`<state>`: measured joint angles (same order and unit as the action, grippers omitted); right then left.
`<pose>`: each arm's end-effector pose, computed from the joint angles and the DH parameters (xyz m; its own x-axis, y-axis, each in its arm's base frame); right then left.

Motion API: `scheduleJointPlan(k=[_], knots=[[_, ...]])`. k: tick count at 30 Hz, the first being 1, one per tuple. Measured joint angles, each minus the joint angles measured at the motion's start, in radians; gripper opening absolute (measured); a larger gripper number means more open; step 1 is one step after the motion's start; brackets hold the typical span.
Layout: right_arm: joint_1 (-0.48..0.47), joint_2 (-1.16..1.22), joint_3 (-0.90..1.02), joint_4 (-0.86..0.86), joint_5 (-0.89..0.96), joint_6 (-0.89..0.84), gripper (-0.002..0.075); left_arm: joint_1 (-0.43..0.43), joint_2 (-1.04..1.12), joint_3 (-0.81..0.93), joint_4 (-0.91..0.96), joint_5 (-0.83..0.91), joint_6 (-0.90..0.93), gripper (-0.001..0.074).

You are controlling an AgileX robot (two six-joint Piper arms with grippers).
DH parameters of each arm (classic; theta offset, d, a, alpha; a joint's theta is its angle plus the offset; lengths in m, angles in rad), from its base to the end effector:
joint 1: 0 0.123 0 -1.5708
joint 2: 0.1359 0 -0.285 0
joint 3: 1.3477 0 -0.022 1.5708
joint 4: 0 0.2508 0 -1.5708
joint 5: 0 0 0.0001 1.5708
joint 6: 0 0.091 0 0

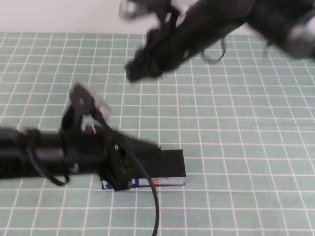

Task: Return glasses to glasses case

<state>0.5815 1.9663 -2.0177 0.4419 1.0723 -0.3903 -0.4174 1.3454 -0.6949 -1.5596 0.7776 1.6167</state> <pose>0.3512 0.2718 0.3595 -0.5223 -0.5286 -0.6692 -0.8051 0.5642 0.1827 0.2051 -0.1609 0.2563 -0.4447 0.2452 -0.8614 0.8563 0.3984 -0.3287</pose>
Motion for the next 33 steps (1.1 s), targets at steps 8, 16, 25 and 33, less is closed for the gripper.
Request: scheduleJointPlan(k=[8,16,25,33], knots=[[-0.002,-0.295,0.000,0.030,-0.026,-0.062,-0.0011,0.000,-0.191,-0.275,0.417,0.335,-0.238,-0.0002],[-0.002,-0.481,0.032,0.049,0.160,-0.073,-0.0011,-0.008,-0.196,-0.345,1.019,0.444,-0.672,-0.0002],[-0.007,-0.658,0.371,-0.325,0.179,0.069,-0.0011,-0.010,-0.196,-0.371,1.503,0.407,-1.136,-0.0002],[-0.122,-0.873,0.733,-0.625,-0.055,0.298,-0.0011,-0.010,-0.307,-0.468,1.635,0.331,-1.305,-0.0002]])
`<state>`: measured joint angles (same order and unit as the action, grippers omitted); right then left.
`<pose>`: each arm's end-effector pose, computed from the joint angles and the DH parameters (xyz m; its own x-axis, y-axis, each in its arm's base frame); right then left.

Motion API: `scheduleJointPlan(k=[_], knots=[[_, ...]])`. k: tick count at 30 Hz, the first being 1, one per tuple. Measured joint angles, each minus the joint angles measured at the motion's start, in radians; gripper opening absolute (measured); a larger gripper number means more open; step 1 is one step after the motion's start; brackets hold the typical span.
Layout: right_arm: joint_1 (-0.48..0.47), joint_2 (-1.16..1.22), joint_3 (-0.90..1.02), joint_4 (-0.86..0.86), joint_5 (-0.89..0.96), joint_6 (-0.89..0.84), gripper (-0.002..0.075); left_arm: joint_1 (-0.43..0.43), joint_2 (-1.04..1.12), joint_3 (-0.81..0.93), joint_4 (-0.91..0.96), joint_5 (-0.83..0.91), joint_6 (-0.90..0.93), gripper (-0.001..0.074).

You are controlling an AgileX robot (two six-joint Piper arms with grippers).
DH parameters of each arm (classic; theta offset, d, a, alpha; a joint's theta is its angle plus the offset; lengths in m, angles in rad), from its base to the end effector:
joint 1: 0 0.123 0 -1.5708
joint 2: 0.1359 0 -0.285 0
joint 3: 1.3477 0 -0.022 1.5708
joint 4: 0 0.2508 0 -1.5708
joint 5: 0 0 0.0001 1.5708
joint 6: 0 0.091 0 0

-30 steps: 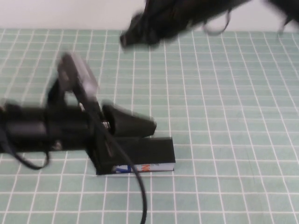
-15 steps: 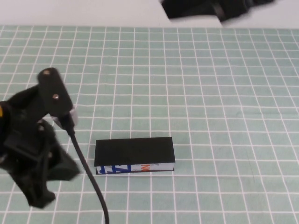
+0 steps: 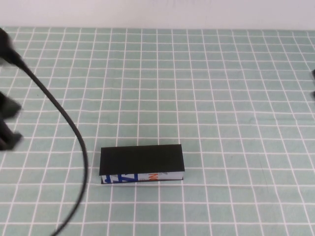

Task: Return glasses to glasses case

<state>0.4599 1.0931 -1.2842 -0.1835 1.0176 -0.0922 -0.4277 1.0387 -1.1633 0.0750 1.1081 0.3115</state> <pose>0.1912 0.0789 0.4214 -0.5249 -0.4676 -0.7112 -0.4417 0.8639 -0.2420 0.1730 -0.0721 0.3892 -0.5411 0.6175 -0.5708 0.5937 0.7613 0.2607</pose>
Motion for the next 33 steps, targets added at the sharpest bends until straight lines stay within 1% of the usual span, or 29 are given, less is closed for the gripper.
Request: scheduleJointPlan(k=[2,4,7,11,15,18,22,26,29,33], knots=[[-0.034,-0.082,0.066,0.000,-0.093,0.009,-0.0011,0.000,-0.059,-0.020,0.014,-0.048,-0.036,-0.0002],[-0.048,-0.158,0.121,0.000,-0.178,0.012,-0.0011,0.000,-0.121,-0.028,0.016,-0.111,-0.075,-0.0002],[-0.053,-0.284,0.203,0.000,-0.297,0.012,-0.0011,0.000,-0.221,-0.028,0.017,-0.174,-0.127,-0.0002],[-0.053,-0.437,0.330,0.002,-0.400,0.012,-0.0012,0.000,-0.360,-0.028,-0.010,-0.192,-0.148,-0.0002],[-0.053,-0.572,0.470,0.013,-0.426,0.012,-0.0012,0.000,-0.488,0.023,-0.064,-0.204,-0.158,-0.0002],[-0.053,-0.677,0.598,0.073,-0.446,0.012,-0.0011,0.000,-0.581,0.096,-0.086,-0.205,-0.192,-0.0002],[-0.053,-0.833,0.753,0.183,-0.475,0.012,-0.0012,0.000,-0.710,0.225,-0.090,-0.216,-0.266,-0.0002],[-0.053,-0.972,0.887,0.206,-0.469,0.012,-0.0011,0.000,-0.801,0.371,-0.093,-0.216,-0.322,-0.0002],[-0.053,-1.037,0.954,0.210,-0.462,0.014,-0.0011,0.000,-0.834,0.458,-0.093,-0.208,-0.364,-0.0002],[-0.053,-1.075,0.986,0.208,-0.459,0.014,-0.0011,0.000,-0.836,0.520,-0.093,-0.237,-0.385,-0.0002]])
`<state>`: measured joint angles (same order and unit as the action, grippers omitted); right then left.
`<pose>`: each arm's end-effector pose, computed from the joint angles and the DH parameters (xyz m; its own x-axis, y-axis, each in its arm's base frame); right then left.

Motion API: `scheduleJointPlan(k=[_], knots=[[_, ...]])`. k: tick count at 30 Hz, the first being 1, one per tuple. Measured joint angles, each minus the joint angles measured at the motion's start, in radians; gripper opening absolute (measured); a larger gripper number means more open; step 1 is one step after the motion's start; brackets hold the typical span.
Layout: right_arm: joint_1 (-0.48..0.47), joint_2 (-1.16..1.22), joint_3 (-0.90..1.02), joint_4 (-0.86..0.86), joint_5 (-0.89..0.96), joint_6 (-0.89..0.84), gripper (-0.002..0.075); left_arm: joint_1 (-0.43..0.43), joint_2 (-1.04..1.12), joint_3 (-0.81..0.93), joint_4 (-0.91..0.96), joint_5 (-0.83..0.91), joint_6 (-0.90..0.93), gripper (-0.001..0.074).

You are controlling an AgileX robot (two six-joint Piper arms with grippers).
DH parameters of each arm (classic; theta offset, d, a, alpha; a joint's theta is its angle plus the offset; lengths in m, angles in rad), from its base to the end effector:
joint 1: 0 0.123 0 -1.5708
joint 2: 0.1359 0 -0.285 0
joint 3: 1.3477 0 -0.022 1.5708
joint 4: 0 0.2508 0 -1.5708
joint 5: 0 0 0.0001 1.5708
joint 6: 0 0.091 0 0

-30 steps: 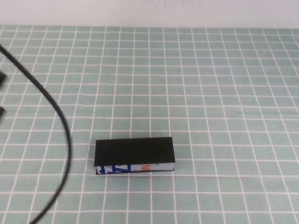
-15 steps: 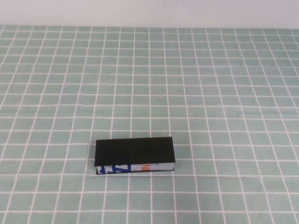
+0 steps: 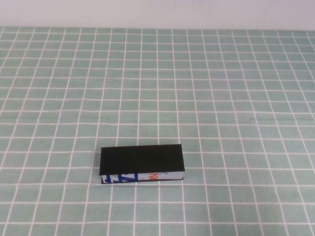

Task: Return glasses to glasses case

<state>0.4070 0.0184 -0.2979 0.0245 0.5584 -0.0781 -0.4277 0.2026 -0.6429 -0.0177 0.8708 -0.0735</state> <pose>0.0307 0.0145 0.2598 -0.1512 -0.1276 -0.9802 -0.4169 0.9074 -0.0538 0.0199 -0.0104 0.3322 -0.3413 0.0624 -0.9379 0.3988 0.9131 -0.0844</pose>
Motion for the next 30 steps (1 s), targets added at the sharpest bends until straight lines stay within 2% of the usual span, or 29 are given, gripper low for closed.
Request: scheduleJointPlan(k=[6,22,26,30], knots=[[0.000,-0.004,0.004,0.034,0.002,0.000,-0.0012,0.000,0.000,0.029,0.002,-0.118,-0.007,-0.0002],[0.000,-0.004,0.005,0.041,0.002,0.000,-0.0013,0.000,0.000,0.039,0.024,-0.124,-0.037,-0.0002],[0.000,-0.004,0.005,0.041,0.002,0.002,-0.0013,0.000,0.000,0.039,0.267,-0.156,-0.180,-0.0002],[0.000,-0.004,0.005,0.044,0.002,0.002,-0.0013,0.000,0.000,0.041,0.504,-0.160,-0.216,-0.0002]])
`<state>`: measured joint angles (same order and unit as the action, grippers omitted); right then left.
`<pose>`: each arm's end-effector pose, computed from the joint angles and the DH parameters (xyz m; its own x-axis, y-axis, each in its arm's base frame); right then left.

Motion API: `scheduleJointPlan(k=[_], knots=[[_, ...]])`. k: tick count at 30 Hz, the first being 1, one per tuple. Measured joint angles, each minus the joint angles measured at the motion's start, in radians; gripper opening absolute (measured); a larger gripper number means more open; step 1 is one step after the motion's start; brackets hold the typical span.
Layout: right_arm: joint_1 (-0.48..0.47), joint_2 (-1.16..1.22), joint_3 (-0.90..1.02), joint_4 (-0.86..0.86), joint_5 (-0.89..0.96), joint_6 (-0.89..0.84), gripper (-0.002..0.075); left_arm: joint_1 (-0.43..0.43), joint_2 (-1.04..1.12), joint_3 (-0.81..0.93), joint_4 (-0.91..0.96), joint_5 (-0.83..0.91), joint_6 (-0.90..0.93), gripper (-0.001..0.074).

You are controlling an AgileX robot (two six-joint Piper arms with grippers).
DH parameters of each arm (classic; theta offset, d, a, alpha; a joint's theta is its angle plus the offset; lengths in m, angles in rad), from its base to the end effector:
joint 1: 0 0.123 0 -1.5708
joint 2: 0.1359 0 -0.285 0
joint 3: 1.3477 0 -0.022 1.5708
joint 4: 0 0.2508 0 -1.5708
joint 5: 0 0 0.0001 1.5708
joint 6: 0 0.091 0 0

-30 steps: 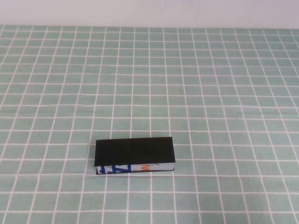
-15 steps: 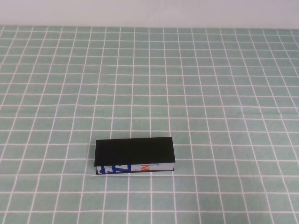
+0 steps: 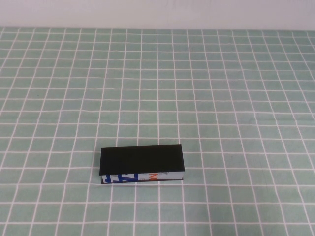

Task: Return glasses to glasses case

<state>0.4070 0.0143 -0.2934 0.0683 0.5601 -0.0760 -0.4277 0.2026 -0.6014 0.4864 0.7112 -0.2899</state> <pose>0.0297 0.0164 0.2585 -0.1681 -0.0922 -0.9814 -0.4314 0.9021 -0.0108 0.0371 0.0136 0.3399 -0.1378 0.1580 -0.9778 0.1342 0.9811 0.1396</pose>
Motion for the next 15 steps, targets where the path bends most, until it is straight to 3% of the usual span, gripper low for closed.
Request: scheduleJointPlan(k=[7,15], knots=[[0.000,0.000,0.000,0.002,0.000,0.000,-0.0013,0.000,0.000,0.010,0.144,0.010,-0.006,-0.0002],[0.000,0.000,0.000,0.004,0.001,0.000,-0.0013,0.000,0.000,0.096,-0.011,0.000,-0.063,-0.0002]])
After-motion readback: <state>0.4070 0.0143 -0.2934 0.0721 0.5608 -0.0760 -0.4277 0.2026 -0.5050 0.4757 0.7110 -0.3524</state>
